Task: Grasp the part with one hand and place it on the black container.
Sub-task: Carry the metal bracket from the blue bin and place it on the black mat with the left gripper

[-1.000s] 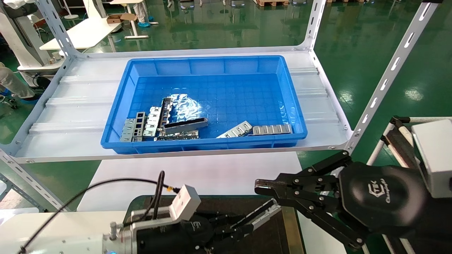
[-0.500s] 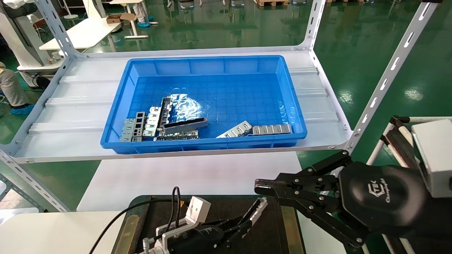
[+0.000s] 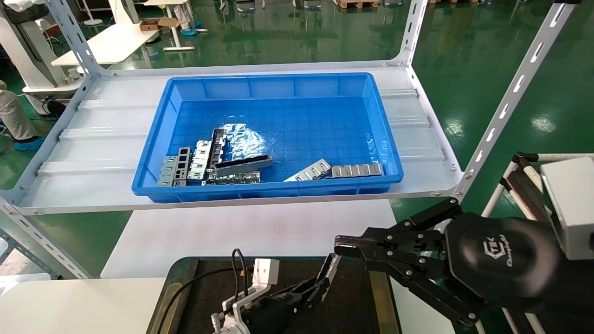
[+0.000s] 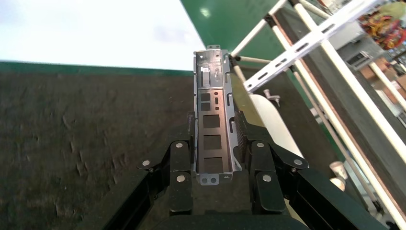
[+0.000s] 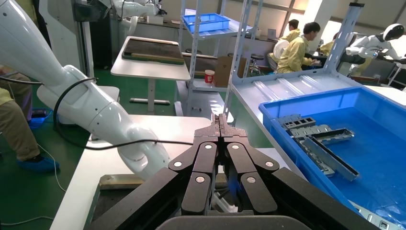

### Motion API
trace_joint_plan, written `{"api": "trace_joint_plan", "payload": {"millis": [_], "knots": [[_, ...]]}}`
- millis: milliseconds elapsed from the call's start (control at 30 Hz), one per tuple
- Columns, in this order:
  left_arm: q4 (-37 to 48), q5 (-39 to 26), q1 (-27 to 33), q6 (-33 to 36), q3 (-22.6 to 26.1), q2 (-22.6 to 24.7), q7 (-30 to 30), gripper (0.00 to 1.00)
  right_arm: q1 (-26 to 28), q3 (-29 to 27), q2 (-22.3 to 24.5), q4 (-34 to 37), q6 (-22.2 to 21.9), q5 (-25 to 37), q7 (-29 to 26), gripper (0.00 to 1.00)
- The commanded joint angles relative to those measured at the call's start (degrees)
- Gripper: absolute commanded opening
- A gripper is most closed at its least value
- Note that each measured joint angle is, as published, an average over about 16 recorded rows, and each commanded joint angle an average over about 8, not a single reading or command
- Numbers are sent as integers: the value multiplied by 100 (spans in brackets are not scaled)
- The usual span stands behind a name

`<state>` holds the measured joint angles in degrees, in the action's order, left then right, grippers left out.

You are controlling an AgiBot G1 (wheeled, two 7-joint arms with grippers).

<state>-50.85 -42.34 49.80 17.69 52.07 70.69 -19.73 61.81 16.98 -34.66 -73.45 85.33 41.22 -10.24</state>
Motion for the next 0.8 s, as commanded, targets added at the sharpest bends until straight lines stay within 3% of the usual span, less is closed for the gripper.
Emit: {"api": "trace_joint_plan", "payload": {"millis": [33, 800], "knots": [[88, 11, -7, -136, 16, 105, -48, 0, 0, 1, 0, 0, 0, 0, 0, 0], [587, 318, -232, -656, -421, 662, 202, 0, 2, 8, 3, 0, -3, -5, 4, 0]]}}
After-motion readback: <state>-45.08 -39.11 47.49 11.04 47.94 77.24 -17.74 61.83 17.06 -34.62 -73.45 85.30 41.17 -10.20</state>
